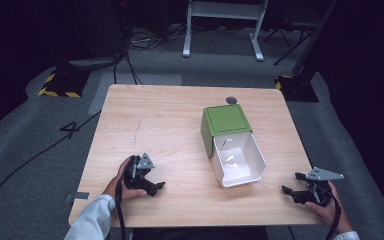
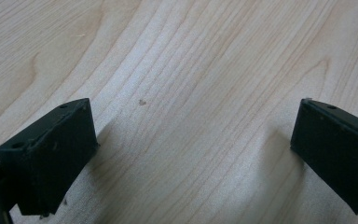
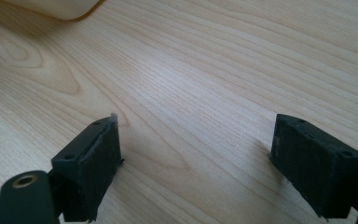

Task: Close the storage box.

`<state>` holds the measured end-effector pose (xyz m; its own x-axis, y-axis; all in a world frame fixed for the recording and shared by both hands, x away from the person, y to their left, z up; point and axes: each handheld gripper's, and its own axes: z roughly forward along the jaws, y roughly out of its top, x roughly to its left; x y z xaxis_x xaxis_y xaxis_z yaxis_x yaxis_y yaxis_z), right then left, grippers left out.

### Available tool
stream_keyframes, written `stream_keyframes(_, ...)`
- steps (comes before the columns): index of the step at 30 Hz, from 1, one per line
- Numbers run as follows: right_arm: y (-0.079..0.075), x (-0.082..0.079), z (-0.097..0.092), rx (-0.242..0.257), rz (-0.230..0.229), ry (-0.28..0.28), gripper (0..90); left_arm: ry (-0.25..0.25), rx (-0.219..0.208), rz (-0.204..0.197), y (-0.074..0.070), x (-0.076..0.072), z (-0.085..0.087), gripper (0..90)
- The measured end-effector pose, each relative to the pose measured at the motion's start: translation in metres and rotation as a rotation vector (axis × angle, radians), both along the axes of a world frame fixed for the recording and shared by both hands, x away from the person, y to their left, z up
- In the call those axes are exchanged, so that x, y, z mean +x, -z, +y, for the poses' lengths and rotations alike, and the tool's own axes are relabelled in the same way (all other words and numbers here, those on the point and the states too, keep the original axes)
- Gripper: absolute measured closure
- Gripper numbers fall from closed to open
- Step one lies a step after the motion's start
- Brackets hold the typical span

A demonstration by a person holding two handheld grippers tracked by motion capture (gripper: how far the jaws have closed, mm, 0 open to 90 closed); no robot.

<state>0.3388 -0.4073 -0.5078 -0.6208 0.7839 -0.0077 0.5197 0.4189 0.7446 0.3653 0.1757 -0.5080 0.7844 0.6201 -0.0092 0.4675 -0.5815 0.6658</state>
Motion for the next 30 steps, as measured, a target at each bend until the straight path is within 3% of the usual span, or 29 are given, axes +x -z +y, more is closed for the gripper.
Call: stream_keyframes(30,0.0001,-0.0004,0.0011,-0.002,-0.001,0.018,15.9,0.005,0.001,0.0,0.0,0.0008,-0.0003,0.2)
